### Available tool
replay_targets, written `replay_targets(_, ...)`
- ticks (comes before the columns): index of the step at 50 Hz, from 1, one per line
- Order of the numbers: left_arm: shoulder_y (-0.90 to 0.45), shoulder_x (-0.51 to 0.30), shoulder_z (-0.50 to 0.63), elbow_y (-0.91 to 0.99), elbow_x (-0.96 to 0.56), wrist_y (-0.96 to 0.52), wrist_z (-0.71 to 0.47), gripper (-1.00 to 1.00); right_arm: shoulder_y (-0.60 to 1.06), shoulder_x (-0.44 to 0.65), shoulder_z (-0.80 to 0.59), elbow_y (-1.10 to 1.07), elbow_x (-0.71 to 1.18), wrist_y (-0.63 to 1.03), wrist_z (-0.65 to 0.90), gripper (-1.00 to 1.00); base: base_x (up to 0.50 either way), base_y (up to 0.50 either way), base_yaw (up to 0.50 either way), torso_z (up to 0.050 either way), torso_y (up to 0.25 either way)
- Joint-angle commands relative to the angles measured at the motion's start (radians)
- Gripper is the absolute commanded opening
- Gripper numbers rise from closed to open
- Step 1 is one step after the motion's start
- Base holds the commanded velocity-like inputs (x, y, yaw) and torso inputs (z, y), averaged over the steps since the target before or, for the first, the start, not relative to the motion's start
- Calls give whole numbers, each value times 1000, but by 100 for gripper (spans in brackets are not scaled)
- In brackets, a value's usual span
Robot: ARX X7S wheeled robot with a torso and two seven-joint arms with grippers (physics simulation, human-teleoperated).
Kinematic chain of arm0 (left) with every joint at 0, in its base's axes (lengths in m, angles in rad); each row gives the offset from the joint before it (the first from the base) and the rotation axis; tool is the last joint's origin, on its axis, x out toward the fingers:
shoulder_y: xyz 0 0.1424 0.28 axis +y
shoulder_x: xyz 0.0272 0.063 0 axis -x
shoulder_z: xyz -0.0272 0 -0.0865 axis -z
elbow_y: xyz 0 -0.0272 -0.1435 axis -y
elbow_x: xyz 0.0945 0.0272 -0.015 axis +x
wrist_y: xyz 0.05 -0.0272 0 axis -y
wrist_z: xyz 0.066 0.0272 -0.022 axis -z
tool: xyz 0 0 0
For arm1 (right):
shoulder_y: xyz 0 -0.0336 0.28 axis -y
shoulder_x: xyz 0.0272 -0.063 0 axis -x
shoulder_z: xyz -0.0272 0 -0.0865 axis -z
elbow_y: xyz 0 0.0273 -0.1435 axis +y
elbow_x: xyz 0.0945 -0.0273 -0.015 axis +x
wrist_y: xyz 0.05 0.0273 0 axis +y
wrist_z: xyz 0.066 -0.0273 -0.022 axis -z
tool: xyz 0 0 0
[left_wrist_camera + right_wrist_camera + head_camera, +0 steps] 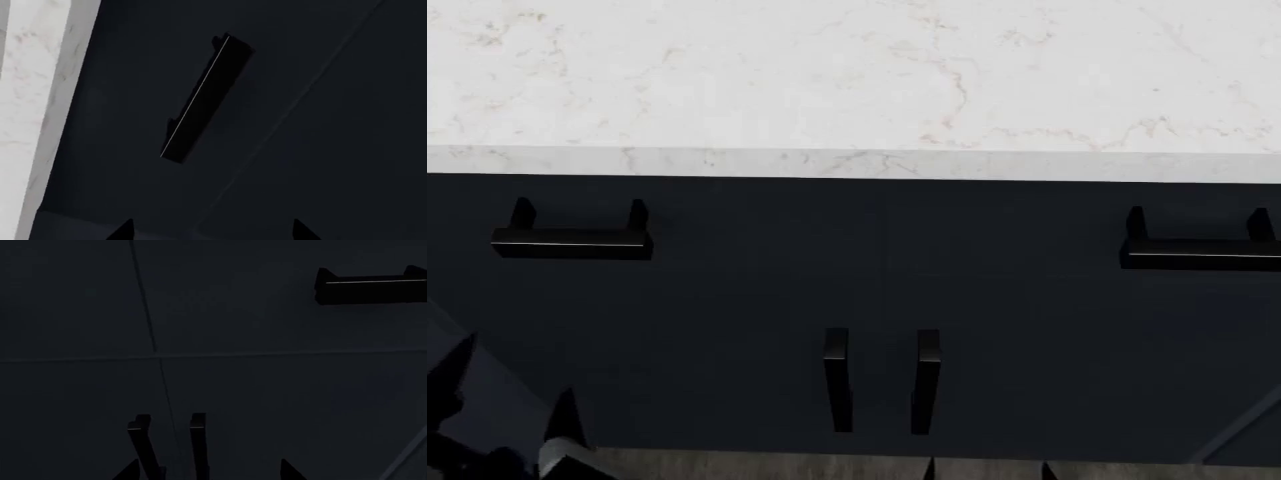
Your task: Open the left drawer.
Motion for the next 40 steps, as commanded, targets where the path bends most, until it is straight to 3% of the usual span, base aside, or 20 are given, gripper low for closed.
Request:
replay_targets(1, -91, -6, 110, -65, 158, -85, 33, 100, 4, 3, -7, 14, -6, -8, 5, 100, 0, 0, 0, 0, 0)
replay_targets(22, -281, 26, 229, -231, 284, -170, 169, 100, 5, 12, -20, 10, -4, -3, 14, 100, 0, 0, 0, 0, 0)
replay_targets(40, -430, 74, 267, -467, 251, -48, 153, 100, 6, 20, -28, 0, 1, -2, 23, 100, 0, 0, 0, 0, 0)
